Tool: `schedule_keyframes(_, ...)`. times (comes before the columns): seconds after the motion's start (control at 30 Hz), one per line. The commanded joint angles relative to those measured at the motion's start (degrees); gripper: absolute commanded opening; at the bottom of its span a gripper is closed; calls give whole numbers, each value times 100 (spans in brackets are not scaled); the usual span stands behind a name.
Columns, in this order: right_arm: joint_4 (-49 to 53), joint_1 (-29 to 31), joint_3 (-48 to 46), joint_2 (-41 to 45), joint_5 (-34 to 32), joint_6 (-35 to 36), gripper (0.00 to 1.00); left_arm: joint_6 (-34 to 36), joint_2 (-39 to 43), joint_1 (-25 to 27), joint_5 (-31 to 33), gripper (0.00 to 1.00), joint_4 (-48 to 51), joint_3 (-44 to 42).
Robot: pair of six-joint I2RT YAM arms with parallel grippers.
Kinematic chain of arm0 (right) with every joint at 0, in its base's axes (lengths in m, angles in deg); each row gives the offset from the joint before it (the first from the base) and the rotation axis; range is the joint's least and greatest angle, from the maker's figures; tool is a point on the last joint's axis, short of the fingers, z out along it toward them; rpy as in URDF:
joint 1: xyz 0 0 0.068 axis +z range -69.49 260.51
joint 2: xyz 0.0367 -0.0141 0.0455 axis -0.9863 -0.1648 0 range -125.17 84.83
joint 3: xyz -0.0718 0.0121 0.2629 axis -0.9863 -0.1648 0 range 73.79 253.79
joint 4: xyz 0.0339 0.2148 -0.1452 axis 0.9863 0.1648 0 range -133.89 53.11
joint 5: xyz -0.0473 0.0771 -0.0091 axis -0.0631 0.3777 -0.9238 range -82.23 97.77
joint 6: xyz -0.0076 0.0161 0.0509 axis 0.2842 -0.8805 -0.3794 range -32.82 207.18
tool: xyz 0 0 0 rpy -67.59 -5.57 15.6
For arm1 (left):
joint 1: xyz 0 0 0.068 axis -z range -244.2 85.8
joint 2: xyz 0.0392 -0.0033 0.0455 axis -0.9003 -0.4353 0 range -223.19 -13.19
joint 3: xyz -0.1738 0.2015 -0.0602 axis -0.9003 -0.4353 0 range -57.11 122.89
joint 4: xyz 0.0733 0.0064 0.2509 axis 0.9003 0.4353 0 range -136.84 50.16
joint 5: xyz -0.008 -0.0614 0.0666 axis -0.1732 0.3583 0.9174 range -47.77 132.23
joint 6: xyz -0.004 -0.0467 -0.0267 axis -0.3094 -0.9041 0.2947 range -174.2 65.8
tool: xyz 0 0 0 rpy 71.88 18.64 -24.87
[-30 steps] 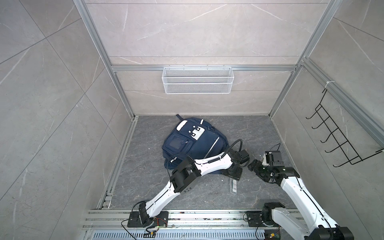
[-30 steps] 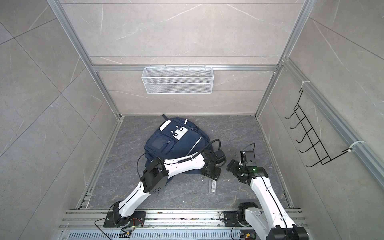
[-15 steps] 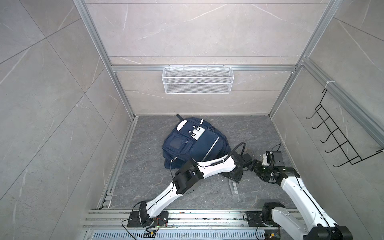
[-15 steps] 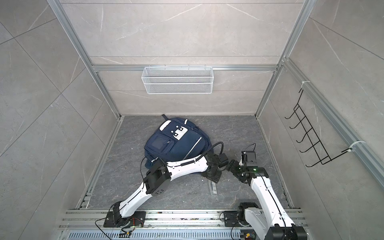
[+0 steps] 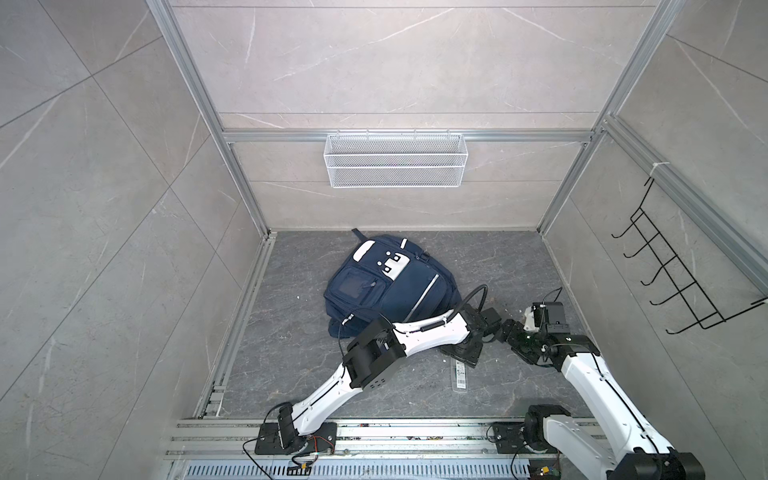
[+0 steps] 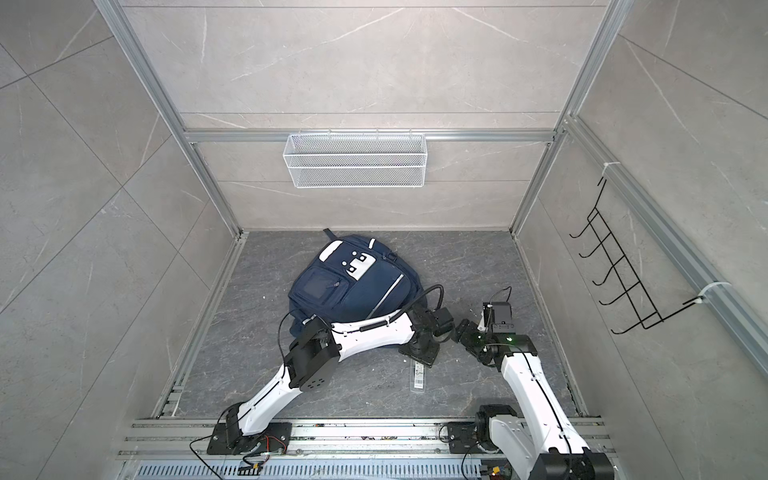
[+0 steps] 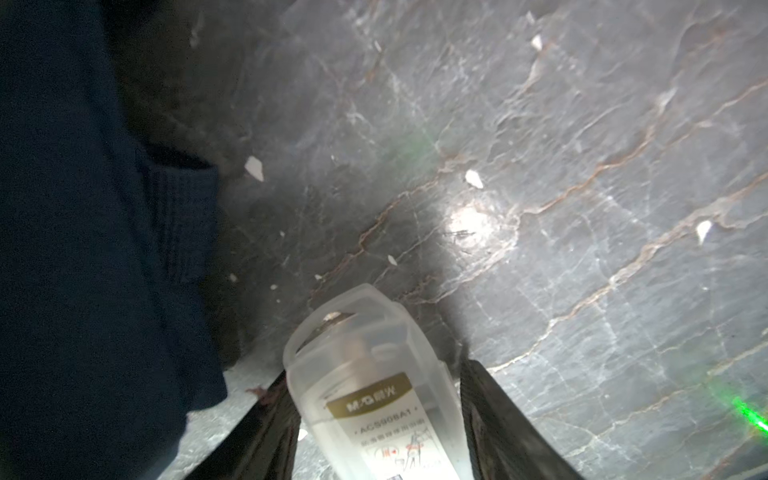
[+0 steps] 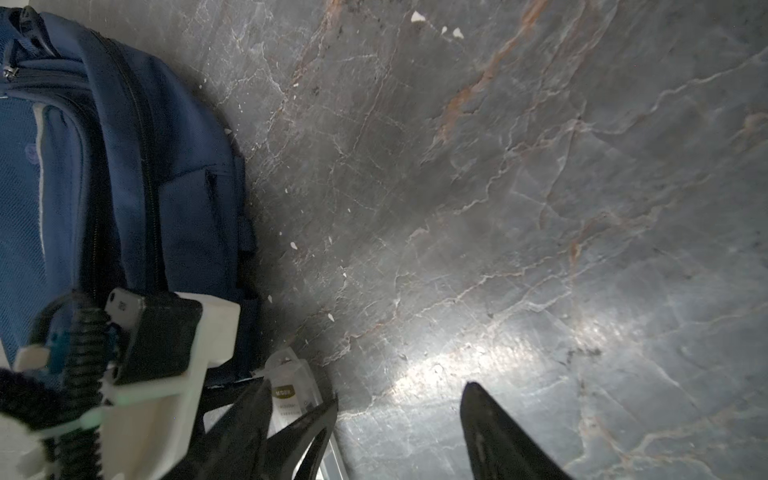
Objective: Pack the student bag
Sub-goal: 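Grasp the clear pen case with the left gripper while right draws back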
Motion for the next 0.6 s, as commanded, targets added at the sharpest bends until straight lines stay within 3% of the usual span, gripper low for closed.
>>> schedule_keyframes(0.0,-88,-24,-49,-66,75,129,74,-73,223,101,-128,63,200,82)
schedule_keyframes(0.23,-166,-22,-84,-133,163,143,74,50,37,117,-163,61,323,305)
schedule_keyframes(0.57,-193,-21,-119,11,360,205,70,214,300,-27,-161,43,174,328)
